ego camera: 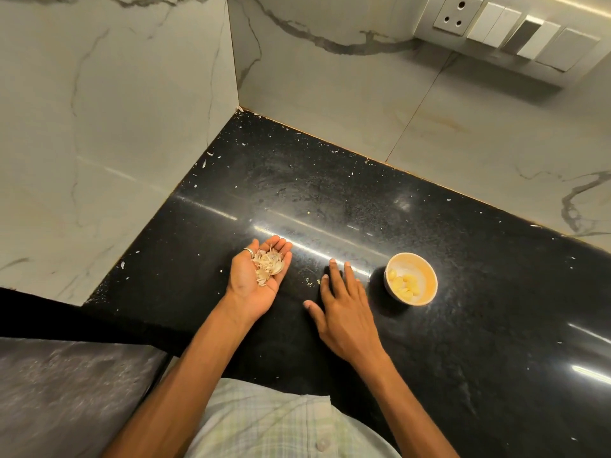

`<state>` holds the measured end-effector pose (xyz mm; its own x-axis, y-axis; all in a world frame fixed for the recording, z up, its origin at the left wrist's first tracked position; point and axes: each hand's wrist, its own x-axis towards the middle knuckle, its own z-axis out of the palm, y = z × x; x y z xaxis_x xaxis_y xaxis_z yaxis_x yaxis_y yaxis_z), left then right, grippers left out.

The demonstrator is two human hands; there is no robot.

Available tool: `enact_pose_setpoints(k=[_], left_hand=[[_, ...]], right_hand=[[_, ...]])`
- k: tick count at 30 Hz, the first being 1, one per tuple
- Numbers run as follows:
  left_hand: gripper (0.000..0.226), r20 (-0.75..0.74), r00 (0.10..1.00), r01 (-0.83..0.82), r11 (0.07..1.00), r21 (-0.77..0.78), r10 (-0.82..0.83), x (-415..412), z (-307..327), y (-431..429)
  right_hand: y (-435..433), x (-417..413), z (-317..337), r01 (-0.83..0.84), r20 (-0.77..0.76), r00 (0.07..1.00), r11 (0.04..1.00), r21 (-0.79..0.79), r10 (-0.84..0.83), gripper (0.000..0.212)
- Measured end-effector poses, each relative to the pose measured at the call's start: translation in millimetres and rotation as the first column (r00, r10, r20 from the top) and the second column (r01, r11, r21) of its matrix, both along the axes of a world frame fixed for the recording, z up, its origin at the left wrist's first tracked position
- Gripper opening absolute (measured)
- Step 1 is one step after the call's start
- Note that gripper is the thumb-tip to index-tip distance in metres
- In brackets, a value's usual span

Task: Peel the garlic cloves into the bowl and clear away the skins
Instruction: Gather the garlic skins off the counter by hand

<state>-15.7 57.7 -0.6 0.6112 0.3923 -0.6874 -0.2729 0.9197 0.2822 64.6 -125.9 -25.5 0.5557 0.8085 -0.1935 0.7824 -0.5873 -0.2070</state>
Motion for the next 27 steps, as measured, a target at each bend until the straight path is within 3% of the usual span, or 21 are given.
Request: enact_pose_setpoints(k=[4,8,10,15,20,27], left_hand=[[0.040,0.008,1.000,-0.004,1.000,0.001,0.004,-1.2,3.4,1.0],[0.040,0.008,1.000,-0.021,1.000,-0.006,0.021,-4.9,6.4,3.0],[0.040,0.008,0.999,-0.031,0.999,-0.010,0.031,-6.9,6.1,4.3],[0.040,0.000,1.000,-0.020,1.000,-0.016,0.020,-4.8,7.6,1.0],[0.041,-0.009,1.000,-0.021,1.000,-0.015,0.021,-4.5,9.0,0.7],[0.041,-0.009,1.000,-0.010,1.000,-0.022,0.010,-3.2,7.8,-3.2]], right_hand=[[13.3,-10.5,-3.7,0.004,-0.039,0.999,0.996,0.090,0.000,0.066],[12.9,5.3,-6.9,0.173,-0.114,0.984,0.911,0.375,-0.141,0.035],[13.8,15.7,-5.7,0.226,-0.200,0.967,0.902,0.369,-0.160,0.030],[24.9,29.7,-2.8,0.152,-0.280,0.958,0.939,0.308,-0.063,0.035],[33.3,32.8,-4.0,0.076,-0.247,0.969,0.942,0.326,0.008,0.029],[33.8,32.1,-15.3,0.157,-0.252,0.967,0.873,0.463,-0.040,0.005]])
